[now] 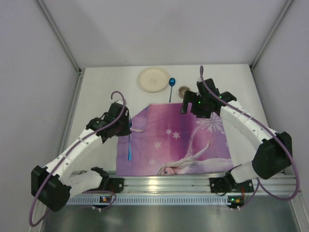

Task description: Set the dinner table for one person

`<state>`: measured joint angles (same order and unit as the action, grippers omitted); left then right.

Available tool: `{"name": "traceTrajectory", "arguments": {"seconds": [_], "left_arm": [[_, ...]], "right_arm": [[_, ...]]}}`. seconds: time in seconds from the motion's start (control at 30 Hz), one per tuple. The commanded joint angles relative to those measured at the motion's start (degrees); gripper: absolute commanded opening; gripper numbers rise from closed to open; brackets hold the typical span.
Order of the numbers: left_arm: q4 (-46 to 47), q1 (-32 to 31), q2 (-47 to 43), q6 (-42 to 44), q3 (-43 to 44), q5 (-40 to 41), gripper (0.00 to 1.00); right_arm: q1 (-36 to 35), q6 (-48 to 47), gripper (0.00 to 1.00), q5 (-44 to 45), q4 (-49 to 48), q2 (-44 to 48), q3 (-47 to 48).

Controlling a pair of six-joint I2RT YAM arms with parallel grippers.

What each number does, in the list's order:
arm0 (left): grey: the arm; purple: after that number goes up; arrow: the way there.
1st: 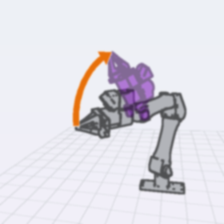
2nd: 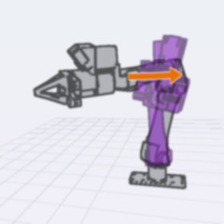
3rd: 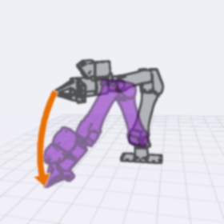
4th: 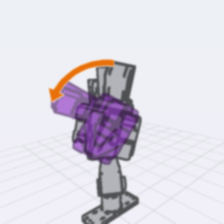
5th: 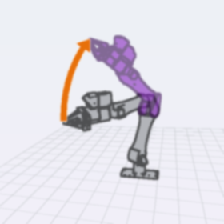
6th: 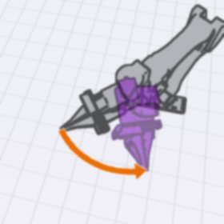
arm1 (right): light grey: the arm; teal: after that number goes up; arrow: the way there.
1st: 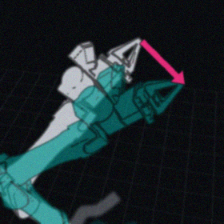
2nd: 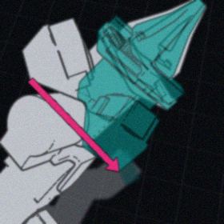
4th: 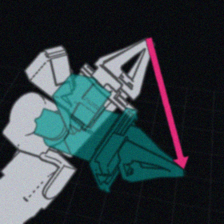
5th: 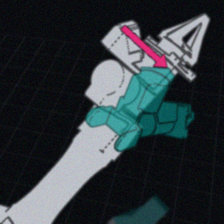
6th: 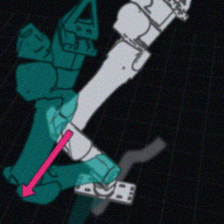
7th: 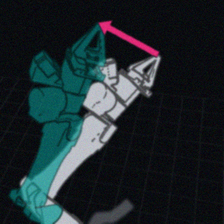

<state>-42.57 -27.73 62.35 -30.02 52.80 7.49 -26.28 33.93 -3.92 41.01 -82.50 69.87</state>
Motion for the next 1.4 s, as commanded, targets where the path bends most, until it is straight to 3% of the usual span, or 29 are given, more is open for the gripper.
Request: {"name": "traceTrajectory", "arguments": {"seconds": [0.0, 0.27, 0.33, 0.43, 0.5, 0.53, 0.67, 0.77, 1.03, 1.17, 1.37], "left_arm": [[0.82, -3.81, -2.40, -7.58, -4.00, 0.07, 0.00], [7.31, -6.11, -1.79, -14.36, -13.76, -2.39, 0.00], [8.63, -6.55, -0.65, -15.41, -15.34, -3.09, 0.04], [10.22, -6.81, 1.19, -15.33, -16.23, -3.35, 0.31], [10.05, -6.90, 2.42, -14.63, -15.88, -3.27, 0.40], [9.70, -7.08, 2.60, -13.93, -14.92, -2.92, 0.53], [6.36, -7.08, 3.22, -10.60, -9.92, 0.50, 0.78], [5.30, -7.08, 5.58, -5.77, -4.21, 3.31, 0.78], [5.04, -7.08, 24.73, 9.96, 10.03, 8.15, 0.74], [4.77, -7.08, 33.78, 14.28, 14.26, 10.71, 0.70], [5.39, -7.08, 37.58, 16.13, 16.11, 10.71, 0.66]], "right_arm": [[-0.88, 2.10, 0.98, 1.63, -1.73, 1.55, 0.98], [-0.87, 1.93, 0.99, 3.66, 0.11, 6.03, -6.32], [-0.88, 2.01, 0.99, 3.75, 0.38, 7.17, -7.81], [-0.79, 1.84, 0.99, 5.05, 0.64, 8.66, -9.48], [-0.79, 1.49, 0.99, 5.68, 1.00, 9.20, -10.01], [-0.79, 1.23, 1.00, 6.03, 1.26, 9.72, -10.27], [-0.79, 0.96, 1.00, 7.35, 2.14, 11.22, -11.24], [-0.79, 1.13, 1.00, 7.96, 2.23, 12.45, -12.56], [-0.61, 1.14, 1.00, 8.23, 2.31, 12.80, -13.70], [-0.09, 0.26, 1.00, 8.32, 2.67, 12.89, -12.91], [1.67, -0.88, 1.00, 8.67, 4.07, 14.29, -13.52]]}}
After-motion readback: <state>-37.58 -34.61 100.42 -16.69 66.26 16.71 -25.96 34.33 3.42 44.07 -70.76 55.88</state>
